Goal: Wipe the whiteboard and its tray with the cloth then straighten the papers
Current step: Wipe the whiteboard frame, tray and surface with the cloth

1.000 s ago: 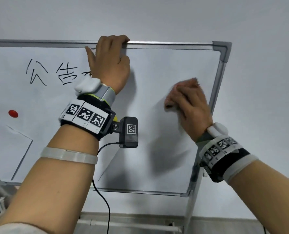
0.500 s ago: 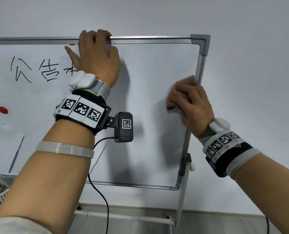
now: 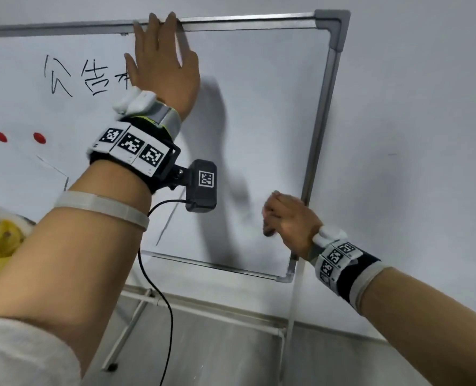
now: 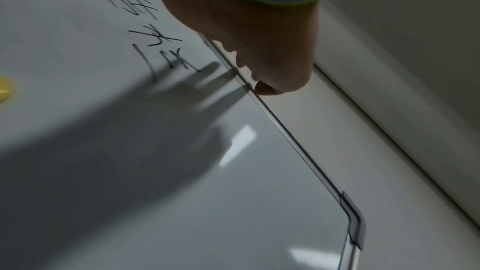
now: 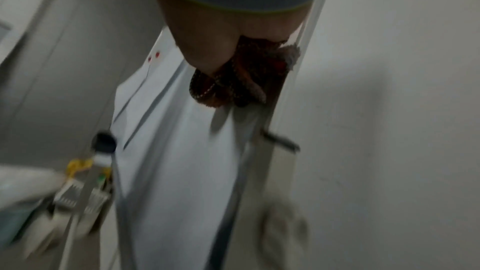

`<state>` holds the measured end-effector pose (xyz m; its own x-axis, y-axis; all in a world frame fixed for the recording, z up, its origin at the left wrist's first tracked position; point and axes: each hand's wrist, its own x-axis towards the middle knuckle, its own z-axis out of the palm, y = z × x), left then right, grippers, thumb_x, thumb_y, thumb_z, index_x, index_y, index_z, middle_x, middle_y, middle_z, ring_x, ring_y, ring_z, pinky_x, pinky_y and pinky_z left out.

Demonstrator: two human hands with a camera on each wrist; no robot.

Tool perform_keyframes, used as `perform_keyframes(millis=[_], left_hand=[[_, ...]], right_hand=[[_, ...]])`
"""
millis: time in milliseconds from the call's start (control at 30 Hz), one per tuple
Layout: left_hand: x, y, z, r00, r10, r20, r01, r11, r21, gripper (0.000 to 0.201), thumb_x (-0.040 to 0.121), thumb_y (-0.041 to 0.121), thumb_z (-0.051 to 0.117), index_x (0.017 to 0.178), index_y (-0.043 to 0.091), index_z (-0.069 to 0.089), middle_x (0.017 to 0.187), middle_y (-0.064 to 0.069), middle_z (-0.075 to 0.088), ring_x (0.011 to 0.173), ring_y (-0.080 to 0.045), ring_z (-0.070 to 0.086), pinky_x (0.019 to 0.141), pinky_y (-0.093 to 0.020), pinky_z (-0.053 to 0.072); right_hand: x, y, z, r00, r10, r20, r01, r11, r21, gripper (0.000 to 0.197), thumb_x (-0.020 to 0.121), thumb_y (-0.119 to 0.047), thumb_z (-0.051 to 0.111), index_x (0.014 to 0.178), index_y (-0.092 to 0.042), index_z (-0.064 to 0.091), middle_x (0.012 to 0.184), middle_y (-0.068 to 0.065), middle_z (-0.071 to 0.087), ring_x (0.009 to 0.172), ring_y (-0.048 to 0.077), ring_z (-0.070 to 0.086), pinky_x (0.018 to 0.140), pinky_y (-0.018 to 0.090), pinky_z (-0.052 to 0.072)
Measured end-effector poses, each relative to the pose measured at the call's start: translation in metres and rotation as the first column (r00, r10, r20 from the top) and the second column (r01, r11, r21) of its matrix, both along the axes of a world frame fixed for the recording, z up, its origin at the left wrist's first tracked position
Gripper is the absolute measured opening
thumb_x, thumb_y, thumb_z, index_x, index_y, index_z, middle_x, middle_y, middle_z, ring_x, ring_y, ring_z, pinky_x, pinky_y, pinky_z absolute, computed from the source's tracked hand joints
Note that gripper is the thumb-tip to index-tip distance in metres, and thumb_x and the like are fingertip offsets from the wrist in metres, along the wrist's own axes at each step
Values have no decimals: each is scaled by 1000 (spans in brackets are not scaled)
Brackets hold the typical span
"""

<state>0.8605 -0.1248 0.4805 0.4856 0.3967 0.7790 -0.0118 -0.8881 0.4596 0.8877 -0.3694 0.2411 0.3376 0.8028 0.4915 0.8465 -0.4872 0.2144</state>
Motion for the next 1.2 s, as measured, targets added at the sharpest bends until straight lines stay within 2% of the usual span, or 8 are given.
perform_keyframes(millis=[167,300,400,533,667,833,967,1200], left_hand=[[-46,-2,-85,934,-150,325,190,977,-96,37,79,22,47,114,11,55,110,-4,55,102,-22,54,85,-27,41],[-64,8,-204,977,-172,129,215,779,-590,13,82,22,49,93,17,51,82,5,54,74,-9,52,71,-23,43],[-76,17,-293,944,-279,-176,32,609,-793,11,85,25,51,80,20,59,79,-1,62,79,-24,57,76,-36,45],[-96,11,-354,814,-471,-340,-114,444,-889,16,94,19,52,88,11,64,81,-6,63,78,-24,55,71,-32,42],[-100,16,-396,835,-504,-223,-184,126,-975,13,97,10,45,103,6,56,102,-15,61,89,-28,67,81,-35,50],[-69,46,-423,897,-437,67,-116,-379,-918,17,87,3,40,101,4,50,113,-11,54,103,-21,63,98,-39,48],[-52,58,-423,911,-350,217,-13,-551,-834,15,83,5,37,76,12,48,92,-4,55,106,-26,59,100,-42,44],[-46,82,-445,863,-397,313,-24,-651,-759,12,77,20,37,79,18,48,105,-7,62,113,-29,59,112,-40,27]], right_hand=[[2,16,14,996,-81,23,75,981,181,20,94,-8,48,97,-10,67,114,9,60,112,31,53,88,42,45],[-3,16,-57,998,-15,-56,12,998,-56,6,86,-7,65,90,-7,68,109,12,61,111,34,55,86,44,51],[-13,10,-115,984,-89,-157,60,982,-180,7,82,-6,69,89,-7,68,107,12,60,106,35,59,87,47,53],[-29,-2,-148,971,-130,-202,82,970,-231,24,84,-5,44,88,-8,68,107,11,62,111,36,58,90,48,50],[-36,4,-172,957,-174,-232,109,957,-267,39,83,-11,32,95,-6,69,111,13,63,113,36,58,87,49,55],[-33,12,-203,928,-265,-262,200,947,-251,19,85,-13,65,103,-8,66,124,12,59,118,32,56,81,48,56],[-40,21,-207,939,-264,-221,227,957,-179,21,87,-11,50,99,-6,68,121,13,64,109,33,63,74,45,56],[-43,80,-207,942,-212,-260,188,975,-115,18,86,-7,56,100,-10,65,116,7,64,112,22,62,69,40,56]])
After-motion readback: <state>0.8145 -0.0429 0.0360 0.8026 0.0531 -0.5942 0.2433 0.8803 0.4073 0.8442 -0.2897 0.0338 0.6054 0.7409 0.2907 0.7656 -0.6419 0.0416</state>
